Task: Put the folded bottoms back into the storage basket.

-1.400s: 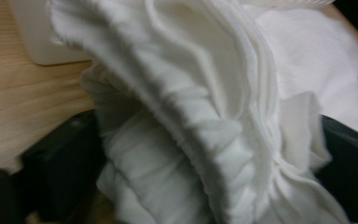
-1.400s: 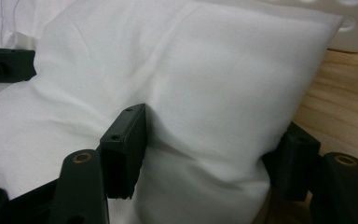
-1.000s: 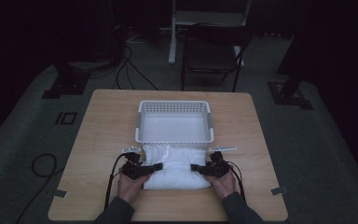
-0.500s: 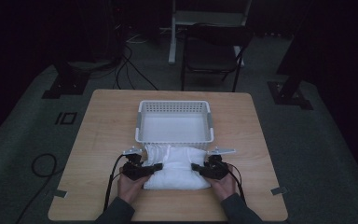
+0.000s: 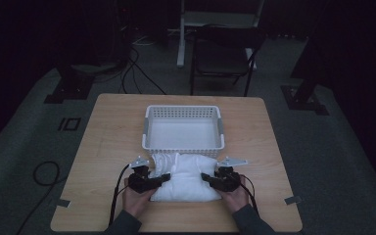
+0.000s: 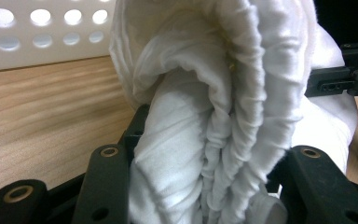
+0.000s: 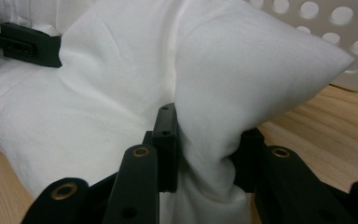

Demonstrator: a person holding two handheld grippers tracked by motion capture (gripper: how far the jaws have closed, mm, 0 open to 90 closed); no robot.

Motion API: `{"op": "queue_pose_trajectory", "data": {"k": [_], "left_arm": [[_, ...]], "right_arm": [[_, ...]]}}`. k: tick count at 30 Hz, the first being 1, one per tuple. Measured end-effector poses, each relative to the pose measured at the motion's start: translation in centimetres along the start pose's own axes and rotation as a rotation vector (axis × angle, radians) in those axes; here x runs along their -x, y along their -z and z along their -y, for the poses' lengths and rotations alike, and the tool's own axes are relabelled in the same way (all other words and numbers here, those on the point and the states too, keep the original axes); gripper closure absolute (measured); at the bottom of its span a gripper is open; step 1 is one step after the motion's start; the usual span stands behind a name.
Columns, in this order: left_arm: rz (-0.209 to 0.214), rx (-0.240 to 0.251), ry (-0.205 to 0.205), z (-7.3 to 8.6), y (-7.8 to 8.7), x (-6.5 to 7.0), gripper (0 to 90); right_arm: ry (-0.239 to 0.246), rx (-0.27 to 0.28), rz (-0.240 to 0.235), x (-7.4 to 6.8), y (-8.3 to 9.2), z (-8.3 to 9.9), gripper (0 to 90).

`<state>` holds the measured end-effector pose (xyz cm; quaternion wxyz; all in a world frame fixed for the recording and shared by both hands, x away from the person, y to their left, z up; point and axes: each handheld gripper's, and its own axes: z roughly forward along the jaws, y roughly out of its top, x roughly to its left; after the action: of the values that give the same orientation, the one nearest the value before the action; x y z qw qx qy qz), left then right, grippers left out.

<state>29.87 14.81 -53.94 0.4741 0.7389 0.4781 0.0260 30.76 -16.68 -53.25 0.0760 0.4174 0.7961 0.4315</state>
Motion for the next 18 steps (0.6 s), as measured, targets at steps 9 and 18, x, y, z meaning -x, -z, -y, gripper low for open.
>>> {"op": "queue_pose_trajectory", "data": {"k": [9, 18], "left_arm": [[-0.019, 0.007, -0.015, 0.0, 0.6, 0.7, 52.4], [-0.035, 0.02, -0.028, -0.3, 1.3, 1.4, 52.4]], "right_arm": [[0.022, 0.012, 0.011, -0.6, 0.5, 0.0, 69.8], [0.058, 0.027, 0.03, -1.4, 1.2, -0.5, 69.9]]}}
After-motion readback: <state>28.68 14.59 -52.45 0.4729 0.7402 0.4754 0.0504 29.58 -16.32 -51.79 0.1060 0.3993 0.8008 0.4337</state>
